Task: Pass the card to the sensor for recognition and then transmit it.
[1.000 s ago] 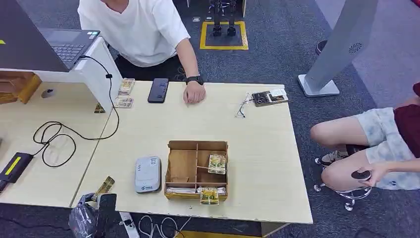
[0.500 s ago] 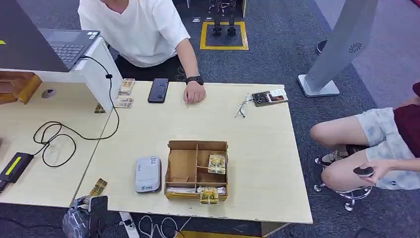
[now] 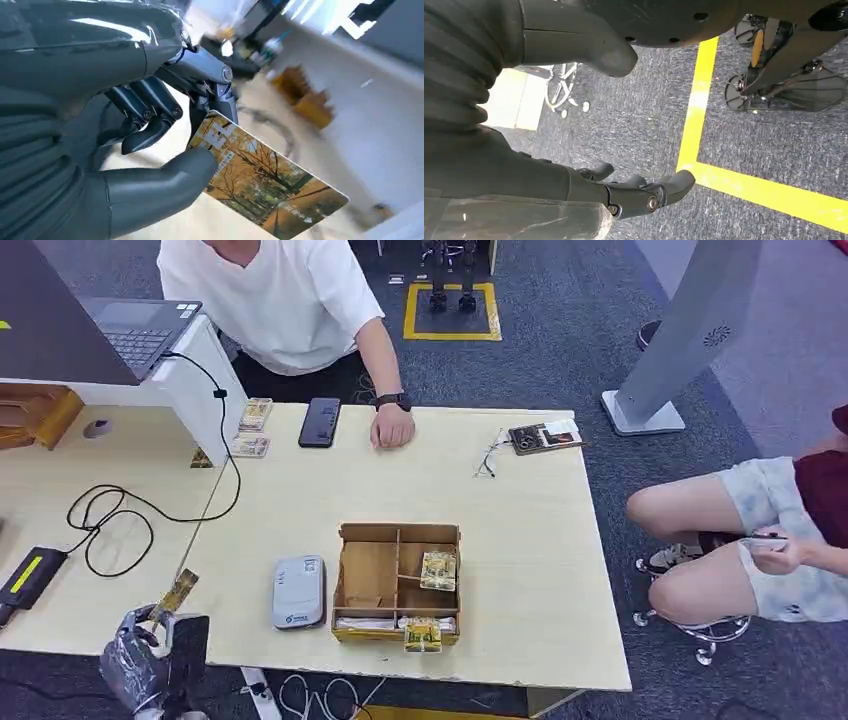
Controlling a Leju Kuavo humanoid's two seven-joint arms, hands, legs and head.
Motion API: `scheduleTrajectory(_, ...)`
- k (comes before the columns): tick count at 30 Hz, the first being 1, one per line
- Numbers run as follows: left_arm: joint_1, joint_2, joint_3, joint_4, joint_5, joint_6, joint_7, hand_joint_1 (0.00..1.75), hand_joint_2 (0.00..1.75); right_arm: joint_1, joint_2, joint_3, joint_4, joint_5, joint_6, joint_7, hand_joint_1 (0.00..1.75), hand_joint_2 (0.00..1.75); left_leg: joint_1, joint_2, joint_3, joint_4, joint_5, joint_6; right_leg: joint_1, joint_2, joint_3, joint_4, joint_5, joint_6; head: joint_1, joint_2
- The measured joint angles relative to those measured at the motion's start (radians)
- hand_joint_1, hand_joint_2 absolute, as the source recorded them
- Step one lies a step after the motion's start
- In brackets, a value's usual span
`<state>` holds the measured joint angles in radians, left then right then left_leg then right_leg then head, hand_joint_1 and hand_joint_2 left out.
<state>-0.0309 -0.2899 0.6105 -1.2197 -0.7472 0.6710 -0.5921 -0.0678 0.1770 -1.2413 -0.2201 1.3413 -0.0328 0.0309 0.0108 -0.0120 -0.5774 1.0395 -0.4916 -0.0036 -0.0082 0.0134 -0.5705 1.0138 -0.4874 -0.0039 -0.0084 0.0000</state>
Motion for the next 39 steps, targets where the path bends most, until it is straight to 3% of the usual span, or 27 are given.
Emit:
scheduleTrajectory(7,0.027,0.003,-0.096,-0.226,-0.083,0.000,0.007,1.75,1.75,0.000,0.000,0.011,0.000,0.003,0.000,-0.002,0.00,1.75,0.000,0.000,0.000,0.000,0.000,0.000,0.000,-0.001,0.000,0.000,0.000,0.000,0.000,0.000)
scheduleTrajectory(11,0.044,0.003,-0.153,-0.329,-0.195,0.000,0.007,1.75,1.75,0.000,0.000,0.017,0.000,0.016,0.002,-0.008,0.00,1.75,0.000,0.000,0.000,0.000,0.000,0.000,0.000,-0.001,0.000,0.000,0.000,0.000,0.000,0.000)
scheduleTrajectory(22,0.045,0.005,-0.239,-0.437,-0.521,0.000,0.021,1.75,1.75,0.000,-0.007,0.031,0.000,0.031,0.009,-0.017,0.00,1.75,0.000,0.000,0.001,0.000,0.000,0.000,0.000,0.000,0.000,0.000,0.000,0.000,0.000,0.000)
scheduleTrajectory(29,0.031,0.010,-0.288,-0.433,-0.693,0.000,0.170,1.75,1.75,0.000,-0.011,0.040,0.000,0.032,0.010,-0.018,0.00,1.75,0.000,0.000,0.001,0.000,0.000,0.000,0.000,0.001,-0.001,0.000,0.000,0.000,-0.001,0.000)
scheduleTrajectory(32,0.006,0.019,-0.324,-0.415,-0.733,0.000,0.295,1.75,1.75,-0.001,-0.013,0.041,0.000,0.032,0.010,-0.018,0.00,1.75,0.000,0.000,0.000,0.000,0.000,0.000,0.000,0.000,-0.001,0.000,0.000,0.000,0.000,0.000)
scheduleTrajectory(39,-0.037,0.047,-0.410,-0.375,-0.786,0.000,0.494,1.75,1.75,-0.001,-0.015,0.045,0.000,0.035,0.009,-0.018,0.00,1.75,0.000,0.000,0.000,0.000,0.000,0.000,0.000,0.000,-0.001,0.000,0.000,0.000,-0.001,0.000)
